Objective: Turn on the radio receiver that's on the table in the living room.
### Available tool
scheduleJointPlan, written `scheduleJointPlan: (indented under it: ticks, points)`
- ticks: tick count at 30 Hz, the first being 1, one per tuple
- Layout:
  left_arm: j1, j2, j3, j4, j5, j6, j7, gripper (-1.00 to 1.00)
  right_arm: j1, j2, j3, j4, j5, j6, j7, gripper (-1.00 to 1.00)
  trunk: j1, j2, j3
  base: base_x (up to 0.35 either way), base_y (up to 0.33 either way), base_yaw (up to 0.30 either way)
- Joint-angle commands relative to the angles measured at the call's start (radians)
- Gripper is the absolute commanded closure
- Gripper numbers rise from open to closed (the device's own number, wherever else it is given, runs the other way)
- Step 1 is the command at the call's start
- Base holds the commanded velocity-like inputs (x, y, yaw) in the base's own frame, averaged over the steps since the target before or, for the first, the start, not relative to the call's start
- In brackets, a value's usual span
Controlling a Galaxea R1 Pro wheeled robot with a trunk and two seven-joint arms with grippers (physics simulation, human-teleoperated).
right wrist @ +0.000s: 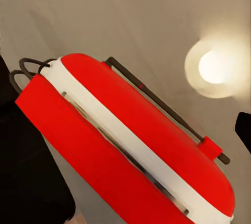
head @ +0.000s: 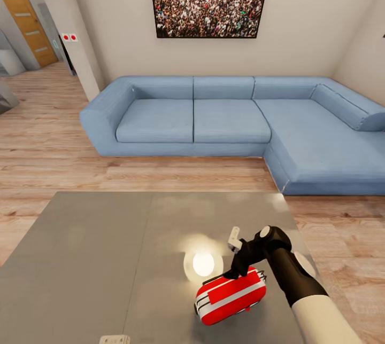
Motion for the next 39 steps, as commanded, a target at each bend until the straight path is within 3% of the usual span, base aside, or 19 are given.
scheduleJointPlan:
  ticks: [1, 7, 13, 16, 39]
  points:
    - [0.000, 0.000, 0.000, 0.000, 0.000, 0.000, 0.000, -1.00, 0.000, 0.001, 0.000, 0.000, 0.000, 0.000, 0.000, -1.00, 0.000, 0.000, 0.000, 0.000, 0.000, 0.000]
    - [0.000, 0.000, 0.000, 0.000, 0.000, 0.000, 0.000, -1.00, 0.000, 0.005, 0.020, 0.056, 0.001, -0.005, -0.018, -1.00, 0.000, 0.000, 0.000, 0.000, 0.000, 0.000]
    - [0.000, 0.000, 0.000, 0.000, 0.000, 0.000, 0.000, -1.00, 0.000, 0.042, 0.026, 0.145, 0.003, -0.048, -0.092, -1.00, 0.000, 0.000, 0.000, 0.000, 0.000, 0.000]
    - [0.000, 0.000, 0.000, 0.000, 0.000, 0.000, 0.000, -1.00, 0.000, 0.048, 0.026, 0.157, 0.001, -0.053, -0.103, -1.00, 0.000, 0.000, 0.000, 0.000, 0.000, 0.000]
    - [0.000, 0.000, 0.000, 0.001, 0.000, 0.000, 0.000, -1.00, 0.000, 0.051, 0.032, 0.167, 0.002, -0.076, -0.112, -1.00, 0.000, 0.000, 0.000, 0.000, 0.000, 0.000]
